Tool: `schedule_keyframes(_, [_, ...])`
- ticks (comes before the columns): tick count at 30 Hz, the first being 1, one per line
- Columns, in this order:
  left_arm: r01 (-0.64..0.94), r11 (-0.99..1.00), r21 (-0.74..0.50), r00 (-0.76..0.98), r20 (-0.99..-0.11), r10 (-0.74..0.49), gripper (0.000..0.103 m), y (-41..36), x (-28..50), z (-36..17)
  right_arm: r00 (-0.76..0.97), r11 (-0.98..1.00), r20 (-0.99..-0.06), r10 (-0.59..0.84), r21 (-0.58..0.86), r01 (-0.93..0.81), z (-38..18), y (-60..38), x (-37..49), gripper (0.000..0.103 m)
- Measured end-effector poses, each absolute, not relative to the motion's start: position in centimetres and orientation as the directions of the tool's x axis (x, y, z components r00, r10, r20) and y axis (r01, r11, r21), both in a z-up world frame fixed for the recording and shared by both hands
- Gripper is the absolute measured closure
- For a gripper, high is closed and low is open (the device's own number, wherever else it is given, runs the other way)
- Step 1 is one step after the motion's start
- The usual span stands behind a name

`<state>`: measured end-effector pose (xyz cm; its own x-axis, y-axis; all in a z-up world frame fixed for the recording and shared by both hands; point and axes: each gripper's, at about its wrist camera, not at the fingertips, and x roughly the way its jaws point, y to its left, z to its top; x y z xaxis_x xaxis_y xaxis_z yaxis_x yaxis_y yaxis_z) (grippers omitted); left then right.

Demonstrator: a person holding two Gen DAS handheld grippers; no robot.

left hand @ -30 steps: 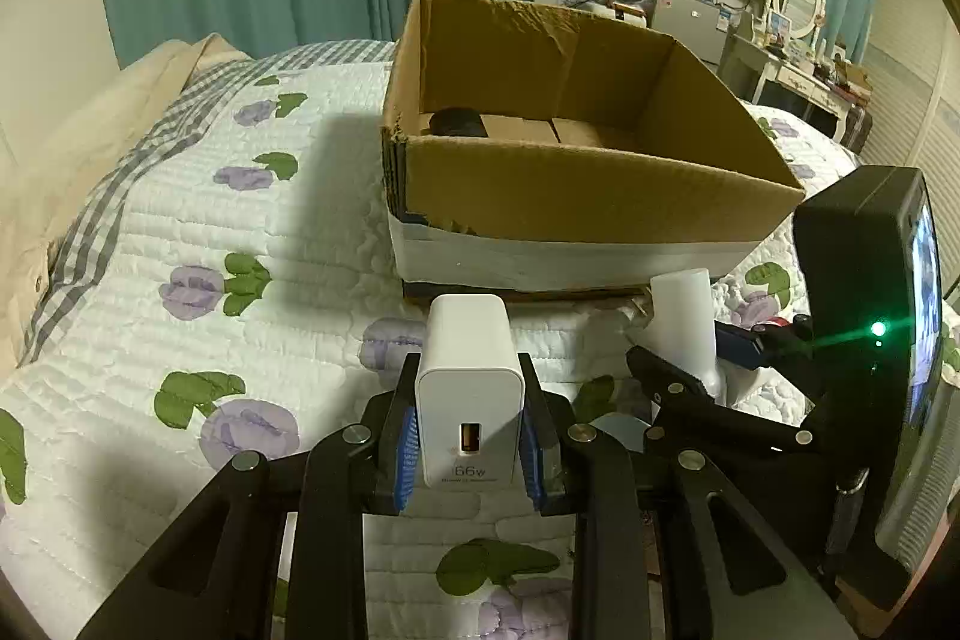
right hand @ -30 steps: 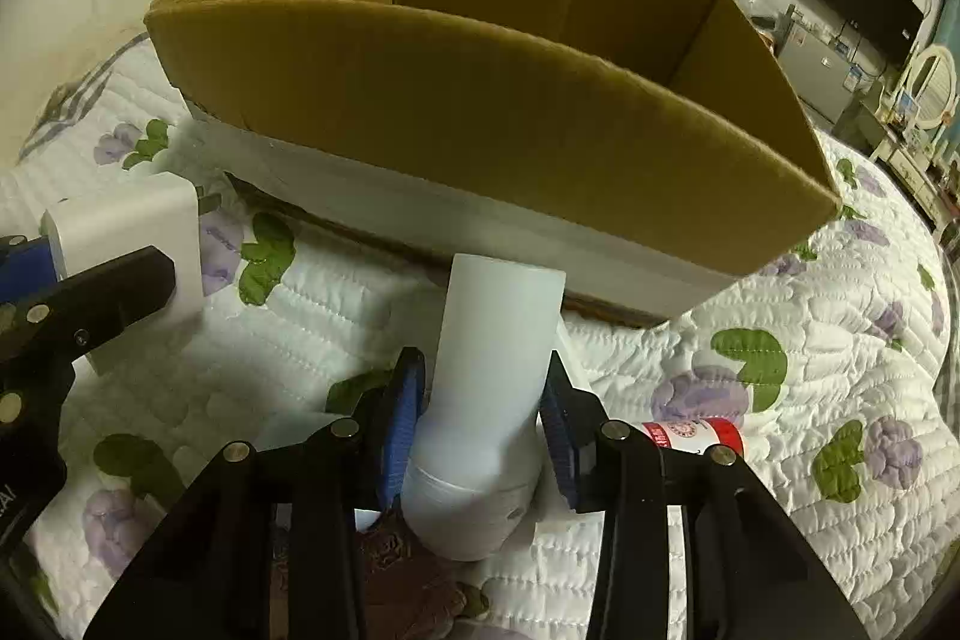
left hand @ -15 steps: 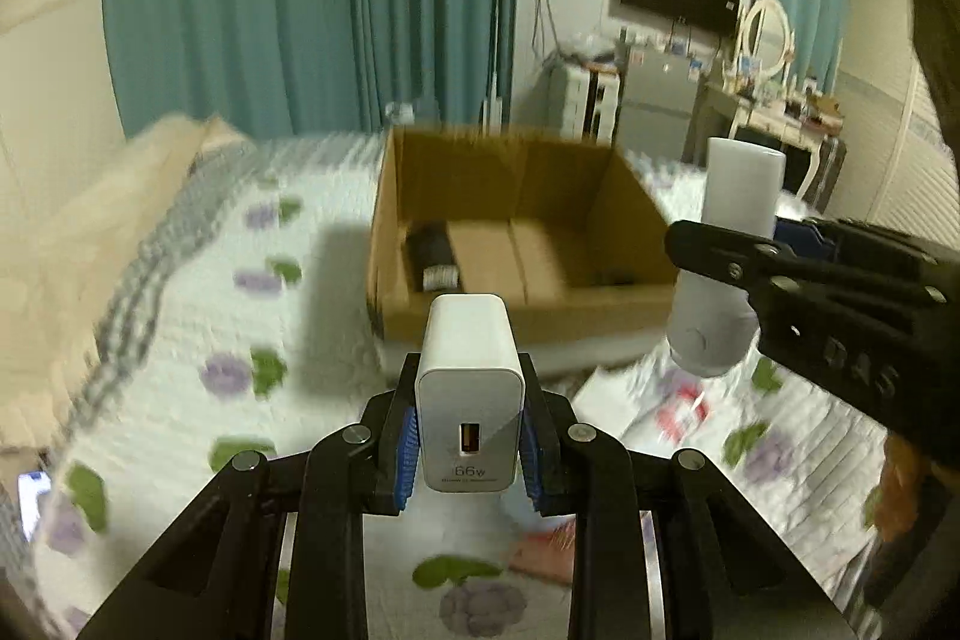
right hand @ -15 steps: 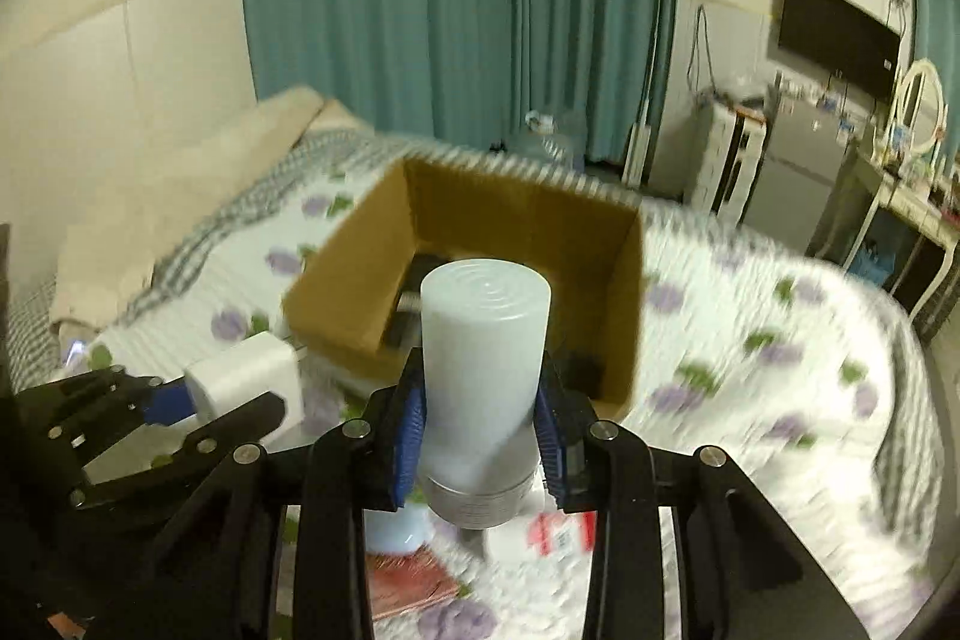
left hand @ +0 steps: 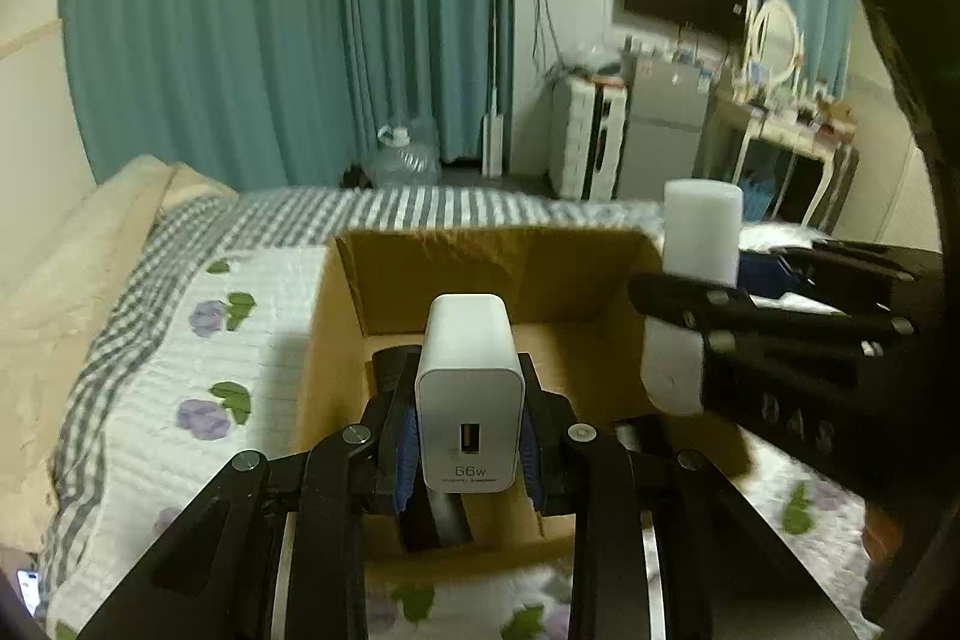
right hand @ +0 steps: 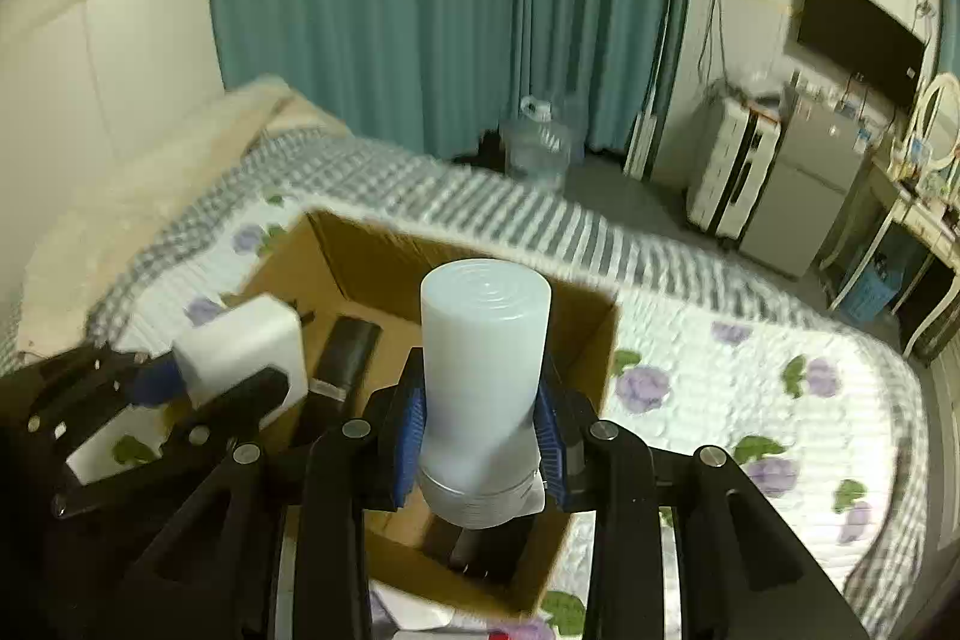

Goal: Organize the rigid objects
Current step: 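Lower the white charger and white device into the box and open both tools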

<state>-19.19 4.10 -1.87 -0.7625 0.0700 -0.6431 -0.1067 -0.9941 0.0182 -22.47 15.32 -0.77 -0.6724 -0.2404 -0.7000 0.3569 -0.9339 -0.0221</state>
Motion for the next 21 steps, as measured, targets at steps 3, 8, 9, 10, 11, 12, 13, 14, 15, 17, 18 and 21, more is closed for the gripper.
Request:
schedule_keyframes(3, [-0.115, -0.993, 0.021, -0.742, -0.666, 0.072, 0.075, 4.4, -20.8, -3.6, -0.645, -0.937, -0.722, -0.252, 0.014, 0.350, -3.3, 15.8, -24.0, 0.071])
schedule_keyframes(8, [-0.136, -0.990, 0.039, -0.736, -0.673, 0.075, 0.072, 4.6, -21.4, -5.0, -0.636, -0.936, -0.718, -0.284, 0.065, 0.345, -4.9, 16.9, -25.1, 0.070])
schedule_keyframes(9, [-0.147, -0.989, 0.026, -0.732, -0.675, 0.091, 0.072, 4.5, -21.4, -5.2, -0.638, -0.937, -0.716, -0.283, 0.065, 0.344, -4.8, 16.7, -25.2, 0.070])
schedule_keyframes(10, [-0.148, -0.989, 0.021, -0.739, -0.667, 0.096, 0.062, 4.5, -21.2, -5.1, -0.644, -0.938, -0.711, -0.281, 0.062, 0.341, -4.5, 16.9, -25.1, 0.064])
schedule_keyframes(11, [-0.138, -0.990, 0.022, -0.753, -0.652, 0.091, 0.040, 4.4, -20.8, -4.8, -0.659, -0.943, -0.702, -0.269, 0.052, 0.330, -4.2, 17.0, -25.0, 0.055])
schedule_keyframes(12, [-0.127, -0.992, 0.021, -0.767, -0.636, 0.085, 0.036, 4.3, -20.4, -4.4, -0.674, -0.948, -0.694, -0.254, 0.041, 0.315, -3.7, 17.3, -24.8, 0.037])
schedule_keyframes(13, [-0.129, -0.992, 0.014, -0.775, -0.625, 0.092, 0.037, 4.2, -20.1, -4.2, -0.694, -0.955, -0.679, -0.237, 0.033, 0.294, -3.0, 17.9, -24.5, 0.033])
schedule_keyframes(14, [-0.135, -0.991, 0.006, -0.778, -0.620, 0.102, 0.037, 4.2, -19.7, -3.8, -0.704, -0.958, -0.671, -0.233, 0.036, 0.283, -2.5, 18.3, -24.2, 0.033])
schedule_keyframes(15, [-0.133, -0.991, 0.001, -0.777, -0.621, 0.103, 0.037, 4.1, -19.1, -3.2, -0.712, -0.962, -0.664, -0.228, 0.042, 0.269, -1.7, 18.9, -23.7, 0.033])
schedule_keyframes(17, [-0.124, -0.992, -0.004, -0.779, -0.619, 0.100, 0.037, 3.9, -18.2, -2.3, -0.727, -0.968, -0.653, -0.213, 0.041, 0.247, -0.4, 19.8, -22.6, 0.032])
schedule_keyframes(18, [-0.120, -0.993, -0.005, -0.782, -0.616, 0.098, 0.036, 3.8, -17.4, -1.7, -0.739, -0.971, -0.643, -0.204, 0.038, 0.235, 0.4, 20.2, -21.8, 0.032])
schedule_keyframes(21, [-0.121, -0.993, 0.001, -0.787, -0.610, 0.095, 0.036, 3.5, -15.1, -0.4, -0.768, -0.976, -0.611, -0.190, 0.032, 0.217, 2.8, 21.3, -18.6, 0.024])
